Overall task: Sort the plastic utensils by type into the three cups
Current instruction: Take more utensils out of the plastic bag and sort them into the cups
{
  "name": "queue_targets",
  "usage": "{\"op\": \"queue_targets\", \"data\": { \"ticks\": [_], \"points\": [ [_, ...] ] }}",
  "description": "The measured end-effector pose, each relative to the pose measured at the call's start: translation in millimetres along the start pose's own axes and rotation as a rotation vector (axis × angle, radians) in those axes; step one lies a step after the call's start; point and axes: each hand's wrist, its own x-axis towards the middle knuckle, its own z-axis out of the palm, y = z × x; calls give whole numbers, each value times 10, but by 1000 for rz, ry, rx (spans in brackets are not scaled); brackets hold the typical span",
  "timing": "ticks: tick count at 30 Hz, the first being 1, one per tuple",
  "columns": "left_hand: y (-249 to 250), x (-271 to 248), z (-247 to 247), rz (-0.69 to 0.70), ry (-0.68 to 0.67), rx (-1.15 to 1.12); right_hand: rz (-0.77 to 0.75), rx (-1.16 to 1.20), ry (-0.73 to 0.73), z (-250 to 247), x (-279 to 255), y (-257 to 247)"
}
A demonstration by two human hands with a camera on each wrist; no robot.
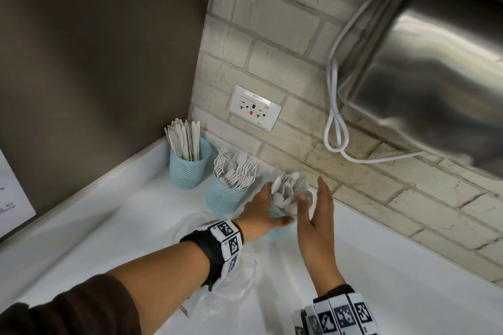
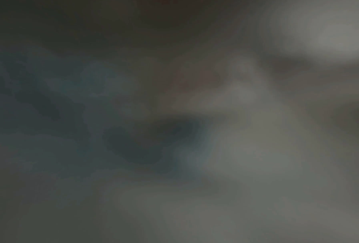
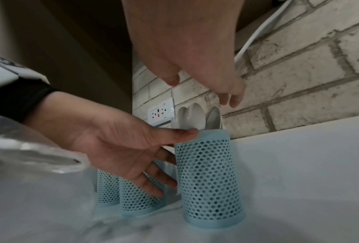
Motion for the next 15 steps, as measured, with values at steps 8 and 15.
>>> {"op": "queue_targets", "data": {
  "ticks": [8,15],
  "points": [
    [312,-404,-331,-118,-51,203,213,148,74,-70,-413,-119],
    [364,-1152,-826,20,59,133,211,32,-436,284,-977,-311]
  ]
}}
